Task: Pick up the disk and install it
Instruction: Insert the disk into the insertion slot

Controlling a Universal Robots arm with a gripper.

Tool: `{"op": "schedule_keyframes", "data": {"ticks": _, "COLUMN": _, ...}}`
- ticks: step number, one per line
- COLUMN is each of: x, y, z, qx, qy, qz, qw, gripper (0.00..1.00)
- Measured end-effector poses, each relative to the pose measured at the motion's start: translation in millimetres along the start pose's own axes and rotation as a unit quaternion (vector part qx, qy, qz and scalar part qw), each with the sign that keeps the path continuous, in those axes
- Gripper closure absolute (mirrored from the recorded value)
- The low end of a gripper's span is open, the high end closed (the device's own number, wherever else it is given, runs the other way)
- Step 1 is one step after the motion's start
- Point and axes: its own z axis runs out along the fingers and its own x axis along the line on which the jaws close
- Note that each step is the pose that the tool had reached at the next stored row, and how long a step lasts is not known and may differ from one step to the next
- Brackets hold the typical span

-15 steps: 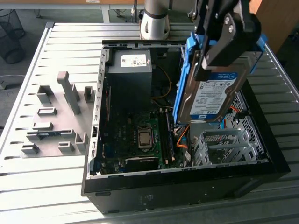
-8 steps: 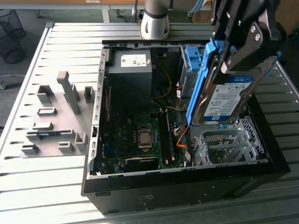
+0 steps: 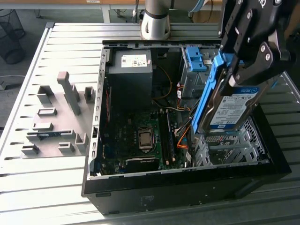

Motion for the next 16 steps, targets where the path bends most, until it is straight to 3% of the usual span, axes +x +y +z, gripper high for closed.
{"op": "schedule_keyframes", "data": {"ticks": 7, "x": 0.7, "y": -25.2, "z": 7.9, "qx": 0.0, "qy": 0.0001, "qz": -0.001, "qw": 1.0, "gripper": 0.64}}
{"op": "schedule_keyframes", "data": {"ticks": 10, "x": 0.6, "y": -32.7, "z": 10.3, "qx": 0.0, "qy": 0.0, "qz": -0.001, "qw": 1.0, "gripper": 0.64}}
{"op": "schedule_keyframes", "data": {"ticks": 16, "x": 1.2, "y": -34.1, "z": 18.0, "qx": 0.0, "qy": 0.0, "qz": -0.001, "qw": 1.0, "gripper": 0.64}}
